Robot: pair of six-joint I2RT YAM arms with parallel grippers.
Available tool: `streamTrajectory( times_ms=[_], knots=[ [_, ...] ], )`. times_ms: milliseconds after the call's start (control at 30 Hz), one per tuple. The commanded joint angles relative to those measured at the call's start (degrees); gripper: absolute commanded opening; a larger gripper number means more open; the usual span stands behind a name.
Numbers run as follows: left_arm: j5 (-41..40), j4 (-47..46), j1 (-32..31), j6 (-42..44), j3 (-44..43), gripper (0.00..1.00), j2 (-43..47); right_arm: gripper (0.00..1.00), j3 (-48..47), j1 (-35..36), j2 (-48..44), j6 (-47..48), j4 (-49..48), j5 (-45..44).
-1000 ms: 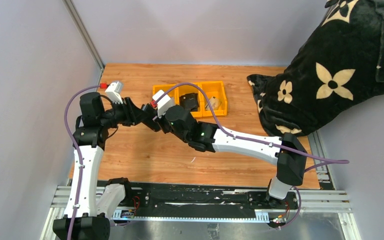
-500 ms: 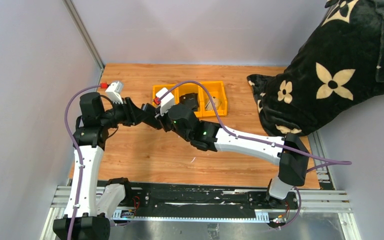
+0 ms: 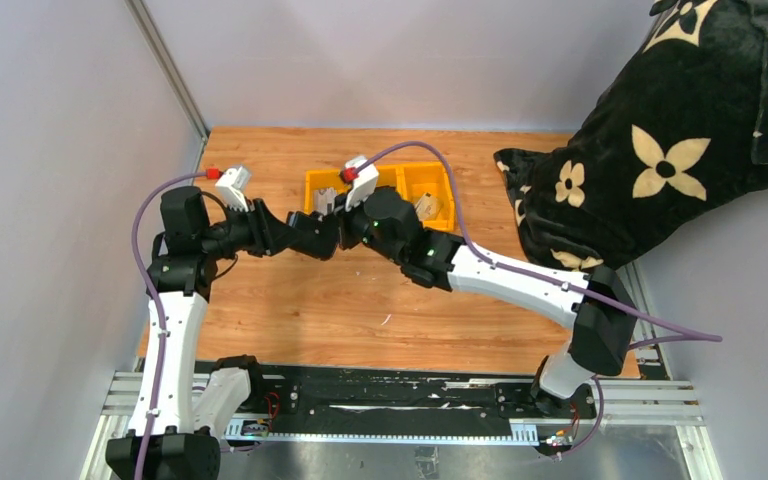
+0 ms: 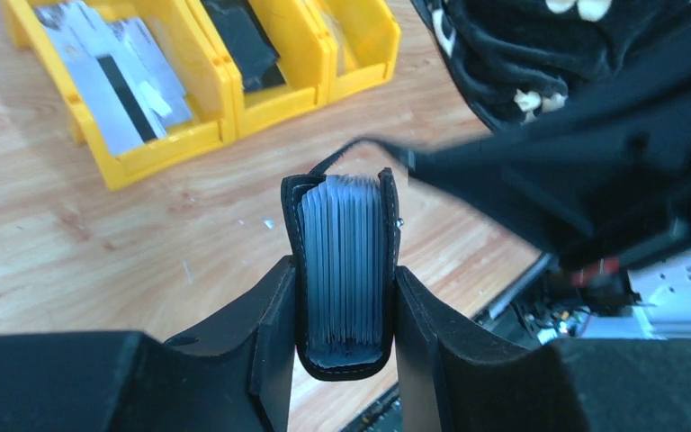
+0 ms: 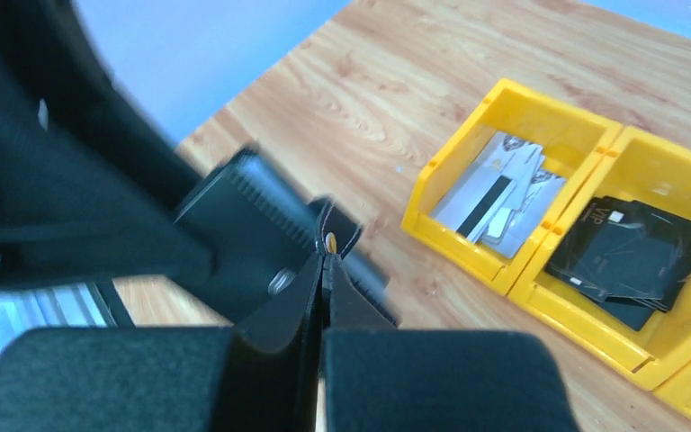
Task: Take the credit cards out of the card holder
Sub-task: Open the card holder at the center of the board.
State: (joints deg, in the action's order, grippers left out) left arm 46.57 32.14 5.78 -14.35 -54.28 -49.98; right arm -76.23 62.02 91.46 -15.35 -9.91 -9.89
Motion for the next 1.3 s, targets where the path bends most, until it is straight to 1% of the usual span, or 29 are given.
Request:
streamTrajectory(
  times_ms=[0,100,233,267,333,367,467,533,600,733,833,933,1133,1267],
  knots=[
    [6.26,3.81,-0.11,0.97,0.76,0.0,1.05,0.0,1.27,-5.74,-3.36,-7.8,-5.95,1.95],
    [7.54,4.5,-0.08,1.75,0.63,0.0,1.17,0.0,2.24,-7.46,-3.76,-11.39,-7.72,4.61],
    [7.52,5.74,-0.1,3.17,-0.6,0.0,1.07,0.0,2.82,-8.37,-4.54,-11.15,-7.75,7.75],
    [7.41,6.16,-0.07,3.67,-1.07,0.0,0.89,0.07,3.3,-8.7,-5.06,-11.16,-7.27,9.8],
    [7.5,6.83,-0.11,4.47,-1.98,0.0,0.74,0.37,5.93,-9.96,-6.99,-12.13,-7.18,14.73],
    [7.71,7.12,-0.08,4.76,-2.42,0.0,0.6,0.49,7.93,-11.04,-8.33,-13.13,-7.84,17.91],
    [8.85,7.13,-0.07,4.94,-3.0,0.0,0.37,0.66,15.91,-14.34,-13.11,-16.92,-12.87,27.45],
    [10.2,6.29,-0.14,3.93,-3.02,0.0,0.21,0.74,19.3,-14.99,-15.06,-17.99,-16.51,32.7],
    [11.97,5.68,-0.07,2.85,-3.25,0.0,-0.06,0.77,21.37,-14.85,-15.84,-18.27,-19.03,36.66],
    [16.03,5.61,-0.09,2.58,-4.25,0.0,0.24,0.8,23.03,-14.74,-13.8,-21.95,-25.14,40.95],
    [18.49,5.5,-0.15,2.34,-4.87,0.0,0.87,0.82,22.72,-14.76,-11.17,-24.16,-28.96,42.29],
    [20.39,5.46,-0.08,1.67,-5.82,0.0,1.36,0.82,21.66,-14.56,-9.11,-25.64,-30.79,43.29],
    [22.73,5.43,-0.08,1.05,-6.65,0.0,2.03,0.83,20.61,-14.49,-6.02,-29.64,-35.01,43.08],
    [23.86,5.45,-0.14,0.89,-6.57,0.0,2.41,0.8,20.26,-14.47,-3.87,-34.61,-40.51,43.13]
  ],
)
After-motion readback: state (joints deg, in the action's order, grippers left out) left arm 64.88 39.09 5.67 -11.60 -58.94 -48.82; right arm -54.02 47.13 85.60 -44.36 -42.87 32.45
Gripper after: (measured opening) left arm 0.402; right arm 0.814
